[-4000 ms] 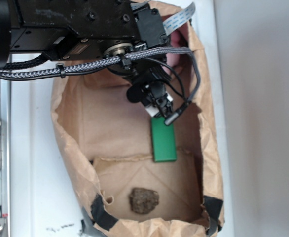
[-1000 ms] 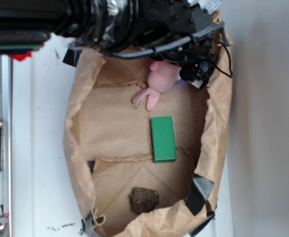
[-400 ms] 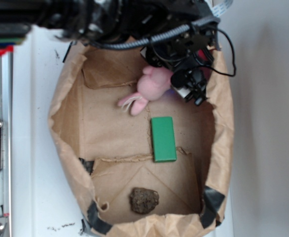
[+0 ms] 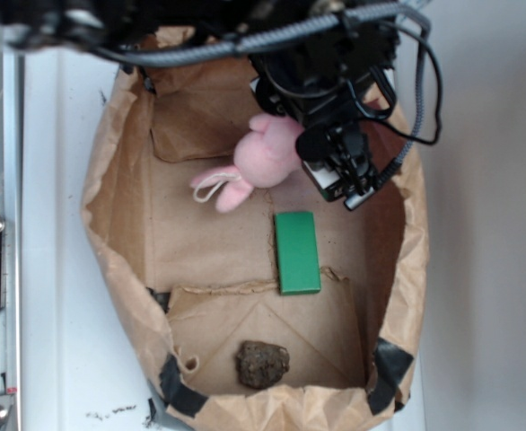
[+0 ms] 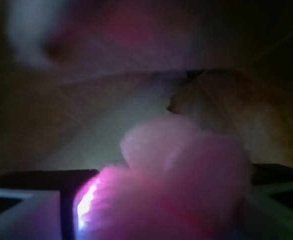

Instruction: Grab the pink bunny.

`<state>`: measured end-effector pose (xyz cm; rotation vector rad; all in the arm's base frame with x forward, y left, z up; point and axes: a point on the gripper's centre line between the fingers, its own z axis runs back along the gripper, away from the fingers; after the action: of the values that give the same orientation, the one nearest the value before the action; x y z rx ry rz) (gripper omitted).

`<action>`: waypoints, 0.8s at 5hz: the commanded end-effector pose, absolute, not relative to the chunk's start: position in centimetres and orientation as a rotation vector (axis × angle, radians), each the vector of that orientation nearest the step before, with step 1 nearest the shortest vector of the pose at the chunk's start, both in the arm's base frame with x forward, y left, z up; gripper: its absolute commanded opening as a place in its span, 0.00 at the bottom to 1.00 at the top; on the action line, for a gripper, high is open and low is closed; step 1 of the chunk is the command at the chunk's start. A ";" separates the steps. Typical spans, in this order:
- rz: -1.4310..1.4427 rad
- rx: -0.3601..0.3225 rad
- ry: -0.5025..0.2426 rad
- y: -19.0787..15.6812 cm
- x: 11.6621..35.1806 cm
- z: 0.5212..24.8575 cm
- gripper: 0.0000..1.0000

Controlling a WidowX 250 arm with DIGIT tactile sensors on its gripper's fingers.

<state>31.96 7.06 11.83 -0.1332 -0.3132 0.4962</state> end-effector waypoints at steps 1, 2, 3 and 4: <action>0.292 -0.069 -0.348 5.9 30.8 18.3 0.00; 0.231 -0.074 -0.408 4.6 29.2 20.1 0.00; 0.178 -0.100 -0.455 3.6 27.7 21.6 0.00; 0.140 -0.115 -0.426 3.1 27.5 22.5 0.00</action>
<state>27.16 2.85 19.86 -0.1210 -0.3451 0.1649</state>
